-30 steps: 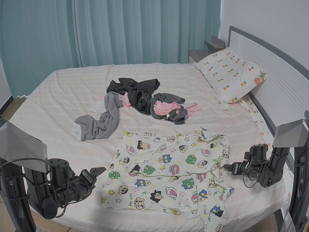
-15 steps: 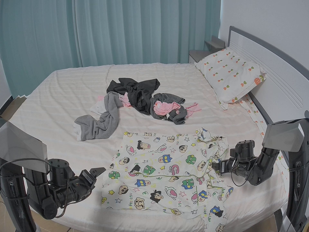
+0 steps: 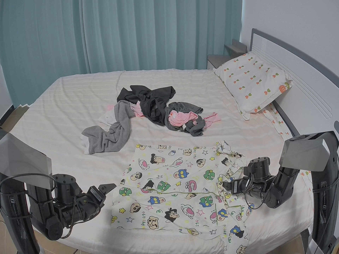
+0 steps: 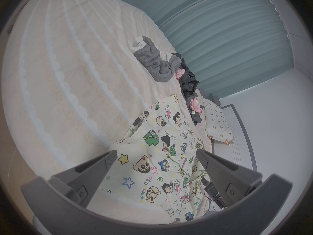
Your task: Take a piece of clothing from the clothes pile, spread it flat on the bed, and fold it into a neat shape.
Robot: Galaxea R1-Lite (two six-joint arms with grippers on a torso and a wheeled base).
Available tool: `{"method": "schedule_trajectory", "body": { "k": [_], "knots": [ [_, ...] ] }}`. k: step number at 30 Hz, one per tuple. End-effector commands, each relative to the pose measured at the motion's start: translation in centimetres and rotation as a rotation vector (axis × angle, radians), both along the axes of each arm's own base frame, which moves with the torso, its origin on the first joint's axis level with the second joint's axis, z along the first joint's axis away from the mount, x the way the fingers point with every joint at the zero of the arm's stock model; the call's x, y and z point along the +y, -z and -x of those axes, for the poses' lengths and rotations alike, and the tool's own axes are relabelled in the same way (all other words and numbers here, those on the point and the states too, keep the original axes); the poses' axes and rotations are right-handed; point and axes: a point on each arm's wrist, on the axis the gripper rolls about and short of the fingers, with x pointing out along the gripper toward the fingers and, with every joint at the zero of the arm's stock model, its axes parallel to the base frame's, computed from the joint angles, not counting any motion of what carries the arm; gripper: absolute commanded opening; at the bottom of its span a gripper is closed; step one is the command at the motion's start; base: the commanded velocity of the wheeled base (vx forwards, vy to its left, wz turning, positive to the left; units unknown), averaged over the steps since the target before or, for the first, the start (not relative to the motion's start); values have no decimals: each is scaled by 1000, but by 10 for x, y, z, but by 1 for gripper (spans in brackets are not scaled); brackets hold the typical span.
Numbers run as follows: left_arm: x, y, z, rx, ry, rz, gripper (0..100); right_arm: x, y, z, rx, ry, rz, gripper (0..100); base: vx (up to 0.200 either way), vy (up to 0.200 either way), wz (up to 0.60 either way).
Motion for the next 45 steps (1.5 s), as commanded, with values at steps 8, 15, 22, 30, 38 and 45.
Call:
{"method": "schedule_trajectory", "body": {
  "k": [8,15,22,30,38,45],
  "knots": [
    [0,0,0,-9,2,3,100,19,3,19,38,-10,-26,100,0,0,0],
    [-1,1,0,-5,3,1,100,15,5,22,50,81,-45,100,0,0,0],
    [-4,3,1,1,-1,-13,100,-1,-8,48,97,151,-82,100,0,0,0],
    [-5,3,1,2,-5,-17,100,-26,-12,56,118,217,-60,100,0,0,0],
    [-5,3,1,2,-6,-18,100,-28,2,48,132,179,10,100,0,0,0],
    [-5,3,1,1,-5,-19,100,-13,1,37,86,73,76,100,0,0,0]
  ]
}}
